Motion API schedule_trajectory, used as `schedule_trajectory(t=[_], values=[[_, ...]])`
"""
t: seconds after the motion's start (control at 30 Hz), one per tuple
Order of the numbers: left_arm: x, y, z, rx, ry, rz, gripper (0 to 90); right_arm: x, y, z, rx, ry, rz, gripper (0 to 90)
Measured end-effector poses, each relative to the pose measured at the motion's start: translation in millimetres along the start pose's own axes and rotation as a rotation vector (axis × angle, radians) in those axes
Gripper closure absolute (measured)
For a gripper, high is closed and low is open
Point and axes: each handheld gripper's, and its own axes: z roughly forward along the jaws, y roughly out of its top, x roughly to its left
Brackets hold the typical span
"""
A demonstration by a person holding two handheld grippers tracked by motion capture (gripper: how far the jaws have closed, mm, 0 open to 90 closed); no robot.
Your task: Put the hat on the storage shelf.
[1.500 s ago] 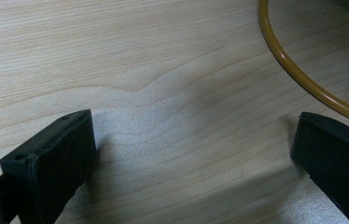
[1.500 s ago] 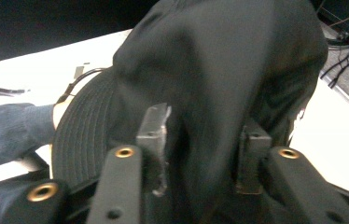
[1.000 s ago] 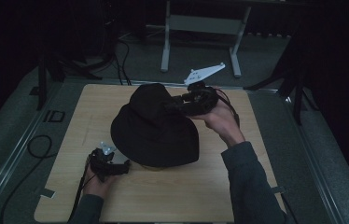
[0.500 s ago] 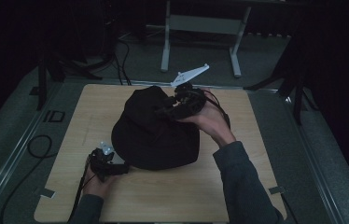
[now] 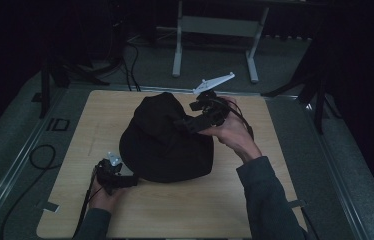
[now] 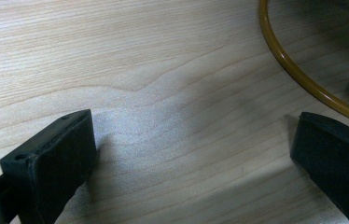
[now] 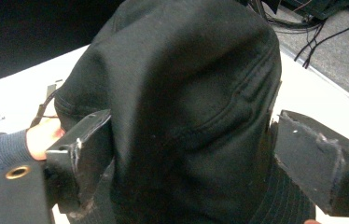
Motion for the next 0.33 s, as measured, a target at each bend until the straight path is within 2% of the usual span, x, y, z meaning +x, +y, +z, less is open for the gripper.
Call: schedule_trajectory(t=[0.33], values=[[-0.6,-0.1,0.4,-0.007,0.001,-0.009,0.3,-1.0,-14.3,-3.8,-0.02,-0.005,0.035,10.8]])
